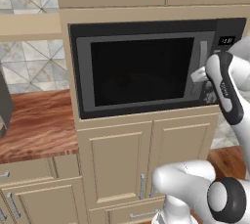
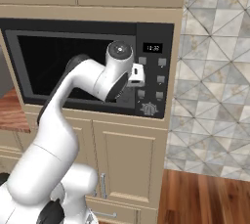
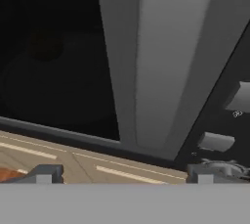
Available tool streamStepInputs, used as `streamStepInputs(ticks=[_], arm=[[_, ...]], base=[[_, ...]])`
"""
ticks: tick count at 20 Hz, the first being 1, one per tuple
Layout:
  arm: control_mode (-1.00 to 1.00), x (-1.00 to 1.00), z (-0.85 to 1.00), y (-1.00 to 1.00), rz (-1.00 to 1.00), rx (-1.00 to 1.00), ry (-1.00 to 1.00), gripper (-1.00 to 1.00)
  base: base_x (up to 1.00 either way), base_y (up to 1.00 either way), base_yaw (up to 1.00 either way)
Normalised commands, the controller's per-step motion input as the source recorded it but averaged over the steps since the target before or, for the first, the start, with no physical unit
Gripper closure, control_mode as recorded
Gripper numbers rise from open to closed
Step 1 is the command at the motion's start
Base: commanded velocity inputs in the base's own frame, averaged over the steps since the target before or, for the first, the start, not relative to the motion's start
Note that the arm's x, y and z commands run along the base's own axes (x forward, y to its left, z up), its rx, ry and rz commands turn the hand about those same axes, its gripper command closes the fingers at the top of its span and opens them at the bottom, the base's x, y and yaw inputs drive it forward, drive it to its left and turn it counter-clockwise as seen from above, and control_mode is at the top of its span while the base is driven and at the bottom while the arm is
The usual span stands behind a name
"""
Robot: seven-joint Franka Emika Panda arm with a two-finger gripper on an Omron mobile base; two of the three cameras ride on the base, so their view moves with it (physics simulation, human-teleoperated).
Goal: Retrieve the reheated potato from the microwave, then place the potato, cheese, and condiment on the cutting board.
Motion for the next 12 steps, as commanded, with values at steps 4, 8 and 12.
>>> streamStepInputs(ticks=[4, 8, 12], arm=[[-1.00, 0.47, 0.00, -0.16, -0.02, 0.18, -0.01, -1.00], [-1.00, 0.53, -0.06, -0.02, -0.07, 0.06, -0.03, -1.00], [-1.00, 0.47, -0.04, -0.06, -0.06, 0.00, 0.00, -1.00]], base=[[0.00, 0.00, 0.00], [0.00, 0.00, 0.00], [0.00, 0.00, 0.00]])
